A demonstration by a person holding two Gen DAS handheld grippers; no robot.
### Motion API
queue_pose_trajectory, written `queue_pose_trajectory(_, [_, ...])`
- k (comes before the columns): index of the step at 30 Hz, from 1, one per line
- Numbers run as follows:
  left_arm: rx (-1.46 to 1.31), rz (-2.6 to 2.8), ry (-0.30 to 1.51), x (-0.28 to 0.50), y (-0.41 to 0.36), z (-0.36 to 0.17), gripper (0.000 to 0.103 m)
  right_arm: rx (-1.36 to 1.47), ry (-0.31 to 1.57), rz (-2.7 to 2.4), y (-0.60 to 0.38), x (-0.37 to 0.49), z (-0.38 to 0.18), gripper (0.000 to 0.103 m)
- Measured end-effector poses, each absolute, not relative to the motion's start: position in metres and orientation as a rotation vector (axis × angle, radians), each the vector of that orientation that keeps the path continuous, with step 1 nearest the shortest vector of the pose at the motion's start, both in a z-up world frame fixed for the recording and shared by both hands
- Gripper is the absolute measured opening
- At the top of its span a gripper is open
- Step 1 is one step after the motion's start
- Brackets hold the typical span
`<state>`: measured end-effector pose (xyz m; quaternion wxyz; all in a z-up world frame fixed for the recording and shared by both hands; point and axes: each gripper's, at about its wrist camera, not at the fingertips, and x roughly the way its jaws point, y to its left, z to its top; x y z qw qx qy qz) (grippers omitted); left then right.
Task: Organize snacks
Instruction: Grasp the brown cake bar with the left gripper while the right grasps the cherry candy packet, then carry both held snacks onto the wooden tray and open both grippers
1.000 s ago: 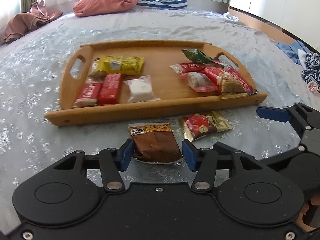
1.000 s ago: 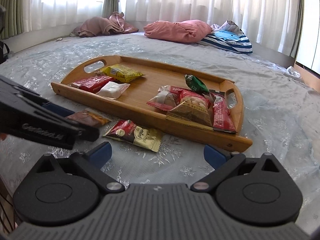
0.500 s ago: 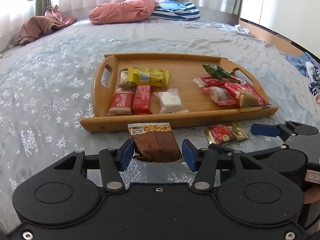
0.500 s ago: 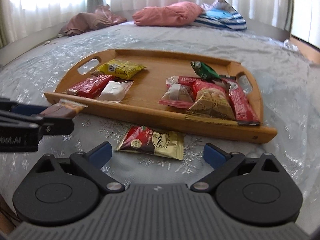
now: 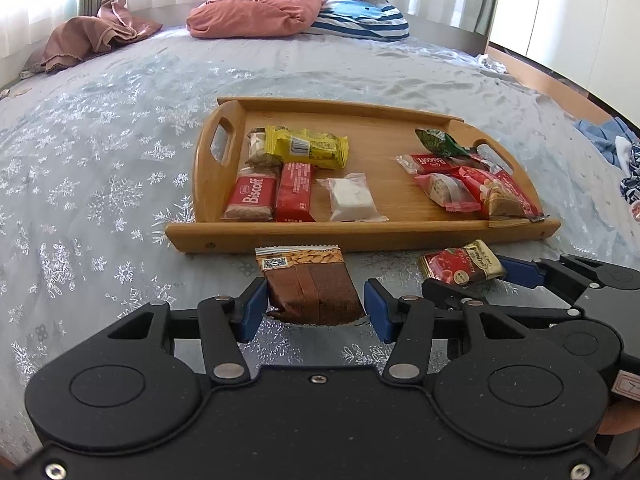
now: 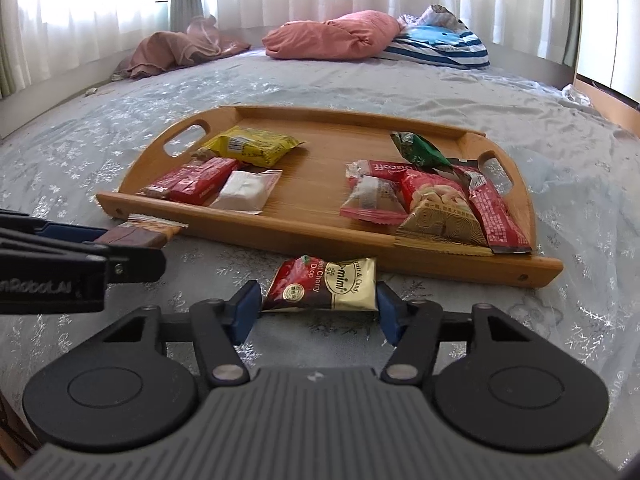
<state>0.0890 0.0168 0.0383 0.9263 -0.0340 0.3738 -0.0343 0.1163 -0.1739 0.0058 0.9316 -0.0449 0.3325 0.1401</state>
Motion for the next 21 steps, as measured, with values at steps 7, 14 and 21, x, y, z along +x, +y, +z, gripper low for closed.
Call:
queue_pose_trajectory(7, [-0.079,-0.074,0.776,0.089,0.018,0.036,0.05,-0.079,0.673,0.285,-0.177,0.111,0.011,0.063])
queue_pose_trajectory(14, [-0.094,-0.073,0.784,0.089,0.02,0.036,0.05,-0.081,0.651,0.285,-0.18,0.106,0.016,0.062])
queue_pose_trajectory(21, [-0.112,-0.076,0.783,0.09,0.022,0.04,0.05,-0.045,0.651,0.292,-0.184,0.103,0.021,0.061])
